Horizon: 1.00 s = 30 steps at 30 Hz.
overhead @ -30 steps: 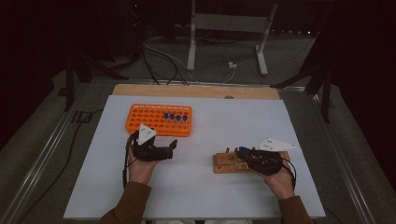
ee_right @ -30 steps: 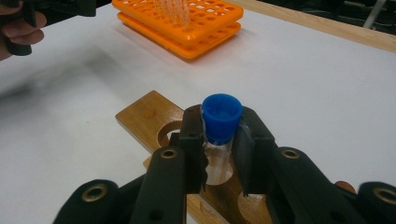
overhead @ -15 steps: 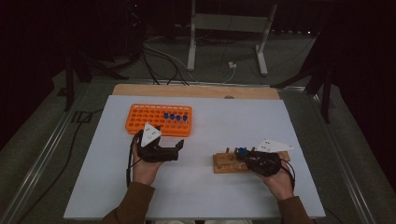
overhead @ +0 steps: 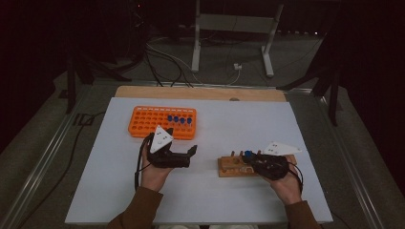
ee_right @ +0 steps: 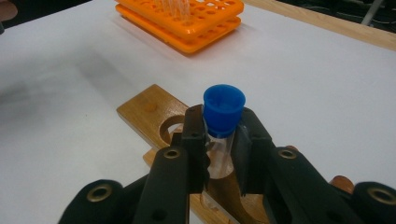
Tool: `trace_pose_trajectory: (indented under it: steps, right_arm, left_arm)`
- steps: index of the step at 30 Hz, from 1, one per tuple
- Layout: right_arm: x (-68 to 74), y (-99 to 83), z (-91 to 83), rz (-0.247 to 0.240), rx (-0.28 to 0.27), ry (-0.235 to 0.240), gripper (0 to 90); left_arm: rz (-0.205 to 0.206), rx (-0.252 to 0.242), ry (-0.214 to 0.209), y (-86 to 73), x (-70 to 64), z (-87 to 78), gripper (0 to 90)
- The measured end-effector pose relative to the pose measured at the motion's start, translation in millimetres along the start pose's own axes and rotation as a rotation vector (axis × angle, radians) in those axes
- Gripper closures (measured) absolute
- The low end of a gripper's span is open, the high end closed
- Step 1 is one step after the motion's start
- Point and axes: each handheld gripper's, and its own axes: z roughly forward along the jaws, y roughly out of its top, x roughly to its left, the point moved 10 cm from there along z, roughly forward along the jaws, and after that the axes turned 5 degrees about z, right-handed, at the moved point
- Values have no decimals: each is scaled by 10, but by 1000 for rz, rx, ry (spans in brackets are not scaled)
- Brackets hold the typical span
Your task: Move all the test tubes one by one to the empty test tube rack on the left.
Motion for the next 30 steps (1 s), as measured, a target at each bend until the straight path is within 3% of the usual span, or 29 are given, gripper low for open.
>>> trace_pose_trajectory:
  steps: [10, 18, 30]
  right_arm:
    - [26, 158, -140, -6, -33, 3, 771]
    - [3, 343, -304, -13, -59, 11, 771]
    - [71, 621, -382, -33, -76, 29, 771]
  left_arm:
    - [27, 3, -34, 33, -117, 29, 7]
    - [9, -14, -49, 65, -135, 13, 7]
    - [36, -17, -69, 206, -223, 42, 25]
